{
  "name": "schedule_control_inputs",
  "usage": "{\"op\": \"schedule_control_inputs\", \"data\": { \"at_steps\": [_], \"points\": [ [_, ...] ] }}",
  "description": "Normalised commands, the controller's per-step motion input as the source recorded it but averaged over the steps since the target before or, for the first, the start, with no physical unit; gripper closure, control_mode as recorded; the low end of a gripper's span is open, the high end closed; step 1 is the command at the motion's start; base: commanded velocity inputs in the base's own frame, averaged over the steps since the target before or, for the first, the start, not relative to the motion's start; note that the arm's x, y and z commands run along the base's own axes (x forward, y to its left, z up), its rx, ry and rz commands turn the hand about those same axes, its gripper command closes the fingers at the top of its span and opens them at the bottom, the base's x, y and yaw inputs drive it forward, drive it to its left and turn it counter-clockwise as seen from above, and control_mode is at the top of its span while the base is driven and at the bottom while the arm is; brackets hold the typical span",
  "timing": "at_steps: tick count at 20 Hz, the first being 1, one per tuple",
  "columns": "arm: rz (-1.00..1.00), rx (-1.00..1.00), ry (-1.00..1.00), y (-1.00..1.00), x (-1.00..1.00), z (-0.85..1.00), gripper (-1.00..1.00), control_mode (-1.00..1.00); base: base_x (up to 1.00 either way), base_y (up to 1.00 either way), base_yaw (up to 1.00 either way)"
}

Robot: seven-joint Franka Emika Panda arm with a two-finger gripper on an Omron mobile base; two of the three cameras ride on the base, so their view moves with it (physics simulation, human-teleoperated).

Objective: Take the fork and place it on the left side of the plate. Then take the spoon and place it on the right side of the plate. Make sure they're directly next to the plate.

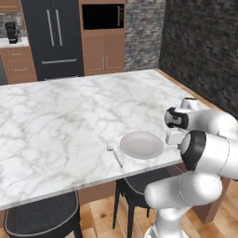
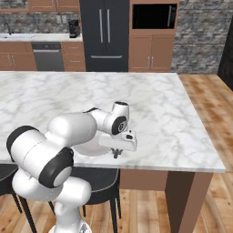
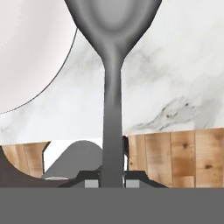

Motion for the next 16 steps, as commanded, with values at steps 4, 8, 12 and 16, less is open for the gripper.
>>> {"op": "schedule_control_inputs", "data": {
  "at_steps": [4, 8, 12, 16],
  "points": [
    [0.00, 0.00, 0.00, 0.00, 0.14, -0.12, 1.00, -1.00, 0.00, 0.00, 0.00],
    [0.00, 0.00, 0.00, 0.00, 0.20, -0.13, 1.00, -1.00, 0.00, 0.00, 0.00],
    [0.00, -0.01, 0.00, 0.00, 0.21, -0.21, 1.00, -1.00, 0.00, 0.00, 0.00],
    [0.00, 0.00, 0.00, 0.00, 0.22, -0.17, 1.00, -1.00, 0.00, 0.00, 0.00]
  ]
}}
